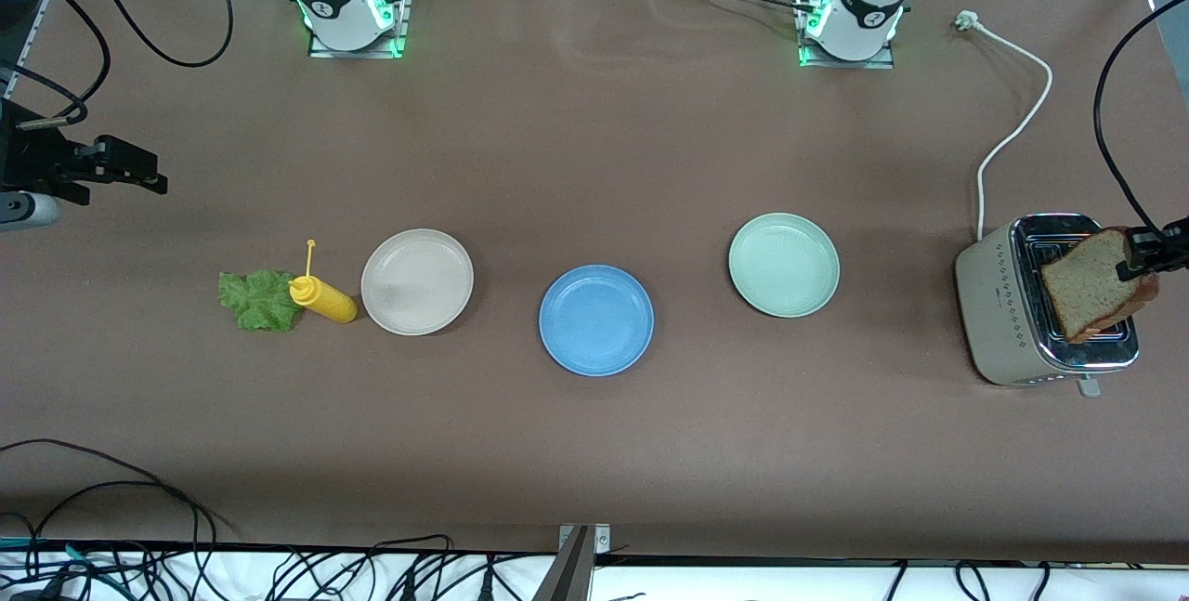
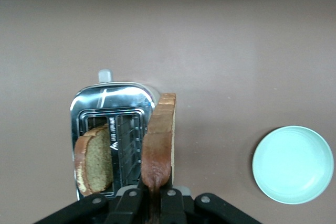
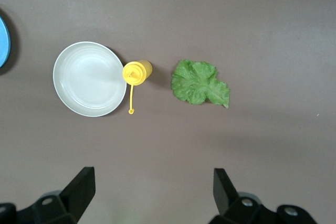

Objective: Make sandwich in blue plate with both arms
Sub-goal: 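Grasp the toast slice and lift it out with the left gripper, then carry the toast slice toward the blue plate with the left gripper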

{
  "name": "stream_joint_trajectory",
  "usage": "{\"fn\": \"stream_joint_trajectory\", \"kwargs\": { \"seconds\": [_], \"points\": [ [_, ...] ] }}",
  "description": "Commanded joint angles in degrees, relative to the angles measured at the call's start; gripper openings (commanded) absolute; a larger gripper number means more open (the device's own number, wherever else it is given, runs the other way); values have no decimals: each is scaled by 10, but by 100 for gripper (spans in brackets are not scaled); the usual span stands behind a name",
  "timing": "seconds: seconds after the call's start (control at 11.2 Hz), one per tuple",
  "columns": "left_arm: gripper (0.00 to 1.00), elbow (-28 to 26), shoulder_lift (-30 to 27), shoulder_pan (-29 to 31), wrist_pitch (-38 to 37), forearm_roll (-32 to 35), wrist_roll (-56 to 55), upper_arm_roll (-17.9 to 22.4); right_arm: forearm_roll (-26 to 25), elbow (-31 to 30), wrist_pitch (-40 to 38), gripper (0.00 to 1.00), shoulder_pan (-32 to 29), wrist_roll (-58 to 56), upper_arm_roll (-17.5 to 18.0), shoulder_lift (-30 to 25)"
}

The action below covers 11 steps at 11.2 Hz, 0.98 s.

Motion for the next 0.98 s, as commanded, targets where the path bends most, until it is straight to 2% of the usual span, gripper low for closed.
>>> {"fn": "stream_joint_trajectory", "kwargs": {
  "seconds": [0.0, 0.36, 0.63, 0.9],
  "points": [
    [0, 15, -7, 0, -45, -10, 3, -30, -9, -3, 2, 100, -1, -11, 0, -3],
    [0, 8, 10, -9, -45, -66, -22, -72, -9, -3, 2, 100, -1, -11, 0, -2],
    [0, 13, 39, -10, -44, -67, -24, -140, -9, -3, 2, 100, -1, -15, 0, 0],
    [0, 15, 67, -13, -41, -72, -107, -206, -8, -3, 2, 100, -2, -15, 0, 0]
  ]
}}
